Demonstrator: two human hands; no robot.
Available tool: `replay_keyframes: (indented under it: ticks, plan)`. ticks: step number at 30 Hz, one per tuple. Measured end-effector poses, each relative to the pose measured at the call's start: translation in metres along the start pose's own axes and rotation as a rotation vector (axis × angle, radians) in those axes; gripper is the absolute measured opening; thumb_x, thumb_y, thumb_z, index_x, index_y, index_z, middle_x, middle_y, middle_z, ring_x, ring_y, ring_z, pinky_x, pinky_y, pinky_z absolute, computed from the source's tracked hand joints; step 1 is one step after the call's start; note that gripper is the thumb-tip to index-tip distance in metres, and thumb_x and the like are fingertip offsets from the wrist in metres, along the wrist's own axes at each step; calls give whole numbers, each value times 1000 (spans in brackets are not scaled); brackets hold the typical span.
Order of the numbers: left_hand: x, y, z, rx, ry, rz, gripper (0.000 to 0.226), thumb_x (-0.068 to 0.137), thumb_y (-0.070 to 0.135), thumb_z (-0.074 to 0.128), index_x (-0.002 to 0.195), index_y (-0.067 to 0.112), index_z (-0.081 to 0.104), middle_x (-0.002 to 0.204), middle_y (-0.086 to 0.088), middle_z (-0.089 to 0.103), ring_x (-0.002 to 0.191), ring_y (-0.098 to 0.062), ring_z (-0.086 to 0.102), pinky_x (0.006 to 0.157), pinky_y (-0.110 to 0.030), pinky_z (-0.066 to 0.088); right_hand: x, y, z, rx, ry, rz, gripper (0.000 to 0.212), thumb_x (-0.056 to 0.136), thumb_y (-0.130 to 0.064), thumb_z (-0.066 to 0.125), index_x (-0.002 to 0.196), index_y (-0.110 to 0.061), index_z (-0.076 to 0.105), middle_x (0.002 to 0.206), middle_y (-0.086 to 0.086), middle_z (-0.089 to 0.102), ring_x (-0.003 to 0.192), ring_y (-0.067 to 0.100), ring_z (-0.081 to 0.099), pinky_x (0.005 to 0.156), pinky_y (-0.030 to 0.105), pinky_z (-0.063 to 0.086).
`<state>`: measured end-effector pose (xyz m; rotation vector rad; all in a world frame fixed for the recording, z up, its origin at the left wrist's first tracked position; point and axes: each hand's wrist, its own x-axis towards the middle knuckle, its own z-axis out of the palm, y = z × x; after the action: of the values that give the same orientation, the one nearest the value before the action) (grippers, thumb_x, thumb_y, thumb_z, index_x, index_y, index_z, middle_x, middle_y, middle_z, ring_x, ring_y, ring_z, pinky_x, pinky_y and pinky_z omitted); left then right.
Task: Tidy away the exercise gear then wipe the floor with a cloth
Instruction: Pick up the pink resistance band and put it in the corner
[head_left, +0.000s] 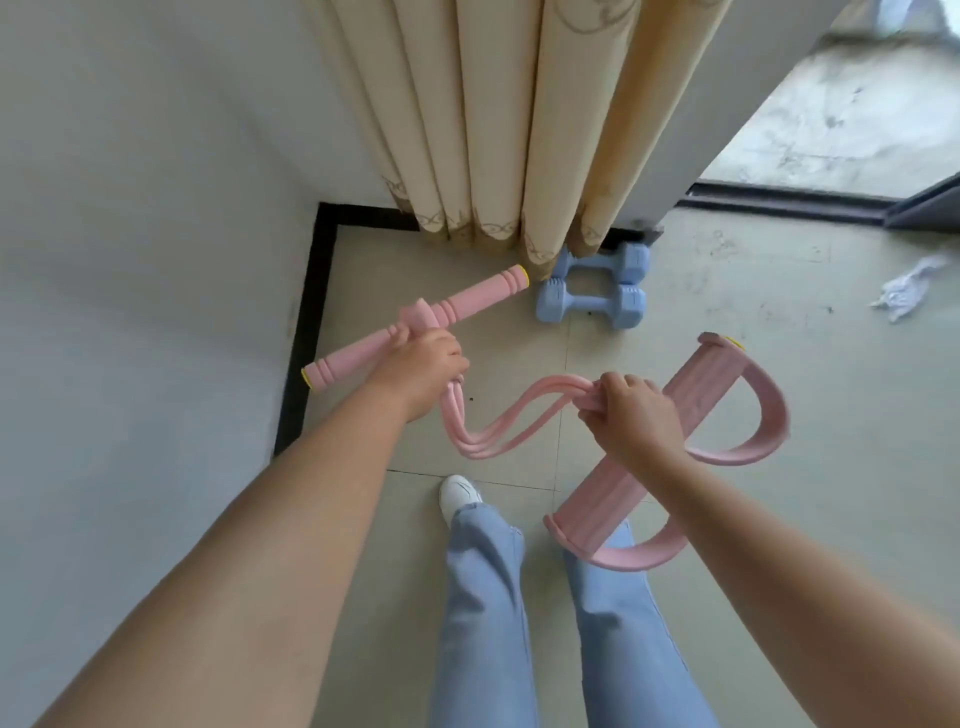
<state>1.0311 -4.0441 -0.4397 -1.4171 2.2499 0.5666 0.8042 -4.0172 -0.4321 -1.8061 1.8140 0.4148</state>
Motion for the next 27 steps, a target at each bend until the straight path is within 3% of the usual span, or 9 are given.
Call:
replay_keyframes:
  ticks: [3, 7, 12, 18, 20, 22, 24, 27]
  plan:
    - [64, -21, 53, -24, -34, 15, 29, 90, 0, 48, 112, 13, 59, 126, 1, 53, 130, -17, 37, 101, -41, 36, 60, 7, 52, 6, -41, 52, 29, 95, -29, 46, 110, -5, 53, 113, 12, 61, 106, 30, 53, 78, 32, 38]
    - [156, -44, 136, -62, -34, 46, 24, 89, -2, 47, 107, 4, 63, 119, -11, 55, 123, -24, 45, 95, -40, 42, 148, 18, 137, -3, -77, 23, 31, 95, -30, 46, 112, -5, 51, 114, 11, 60, 107, 29, 53, 79, 32, 40]
    - [272, -73, 233, -97, 50, 71, 24, 88, -6, 48, 103, -1, 66, 114, -17, 59, 116, -29, 51, 100, -40, 42, 254, 35, 237, 31, -33, -5, 32, 96, -30, 45, 114, -5, 52, 115, 12, 60, 106, 29, 53, 73, 29, 34]
    - [377, -108, 293, -204, 112, 0, 19, 84, 2, 52, 93, -5, 67, 109, -25, 60, 111, -33, 54, 94, -38, 44, 359, 58, 311, 162, 37, 42, 35, 96, -28, 46, 115, 1, 50, 117, 18, 58, 107, 34, 53, 77, 34, 40]
    - [396, -111, 299, -356, 179, -121, 30, 87, 13, 45, 104, -1, 66, 125, -23, 53, 121, -32, 47, 100, -36, 38, 381, 62, 320, 199, 33, 38, 36, 96, -28, 45, 112, 3, 49, 116, 21, 59, 106, 36, 54, 74, 33, 37]
    - [401, -107, 302, -517, 336, -336, 32, 93, 13, 42, 118, 4, 60, 137, -18, 44, 129, -30, 39, 104, -38, 35, 391, 64, 323, 221, 52, 32, 37, 95, -30, 45, 109, 4, 49, 114, 22, 59, 105, 36, 54, 74, 34, 36]
    - [392, -97, 306, -555, 456, -520, 34, 93, 8, 43, 126, 6, 53, 135, -22, 43, 124, -36, 42, 99, -43, 40, 388, 66, 321, 127, 59, 47, 40, 93, -37, 45, 111, -1, 49, 116, 17, 59, 108, 33, 54, 85, 36, 37]
    - [375, -92, 318, -507, 416, -661, 38, 92, 4, 44, 130, -2, 43, 130, -29, 44, 116, -42, 47, 90, -45, 38, 375, 71, 323, -27, 40, 45, 43, 88, -43, 48, 114, -9, 48, 120, 10, 56, 114, 28, 49, 93, 37, 33]
